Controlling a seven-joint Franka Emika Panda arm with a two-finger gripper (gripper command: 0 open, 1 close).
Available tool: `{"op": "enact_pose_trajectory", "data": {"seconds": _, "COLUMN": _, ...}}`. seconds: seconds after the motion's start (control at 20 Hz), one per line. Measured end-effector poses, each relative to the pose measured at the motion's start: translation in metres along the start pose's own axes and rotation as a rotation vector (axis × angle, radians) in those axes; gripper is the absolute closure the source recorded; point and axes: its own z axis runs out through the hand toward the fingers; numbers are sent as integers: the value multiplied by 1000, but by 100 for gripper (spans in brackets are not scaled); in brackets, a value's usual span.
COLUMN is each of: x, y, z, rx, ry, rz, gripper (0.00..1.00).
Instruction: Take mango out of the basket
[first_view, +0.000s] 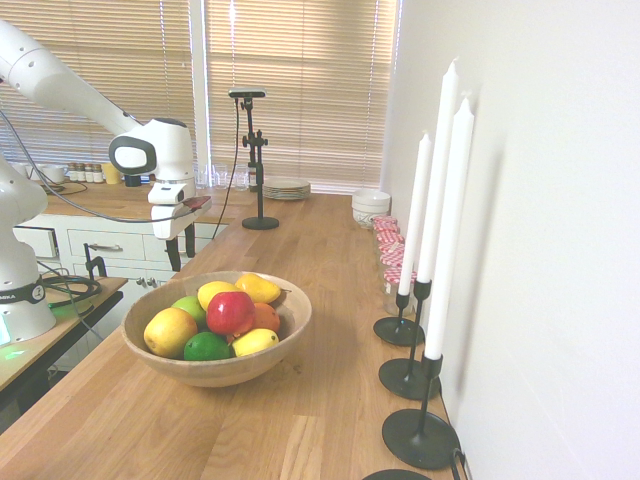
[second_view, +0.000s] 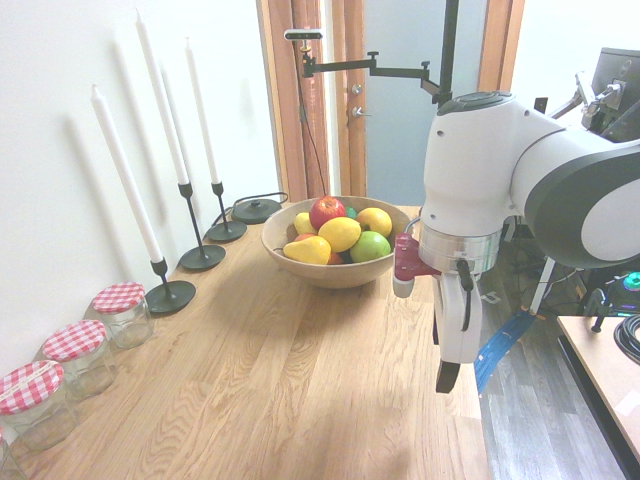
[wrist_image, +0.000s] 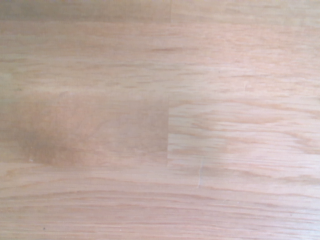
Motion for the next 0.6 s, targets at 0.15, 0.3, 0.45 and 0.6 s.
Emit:
{"op": "enact_pose_trajectory", "data": {"seconds": 0.15, "x": 4, "y": 3, "z": 0, "rx": 2, "ry": -5, "rz": -2, "gripper": 0}}
{"op": "enact_pose_trajectory", "data": {"seconds": 0.3, "x": 15, "y": 7, "z": -9, "rx": 13, "ry": -1, "rz": 3, "gripper": 0}}
{"op": "enact_pose_trajectory", "data": {"seconds": 0.45, "x": 33, "y": 9, "z": -29, "rx": 27, "ry": 13, "rz": 16, "gripper": 0}}
{"op": "enact_pose_trajectory", "data": {"seconds": 0.6, "x": 58, "y": 12, "z": -53, "rx": 39, "ry": 30, "rz": 39, "gripper": 0}}
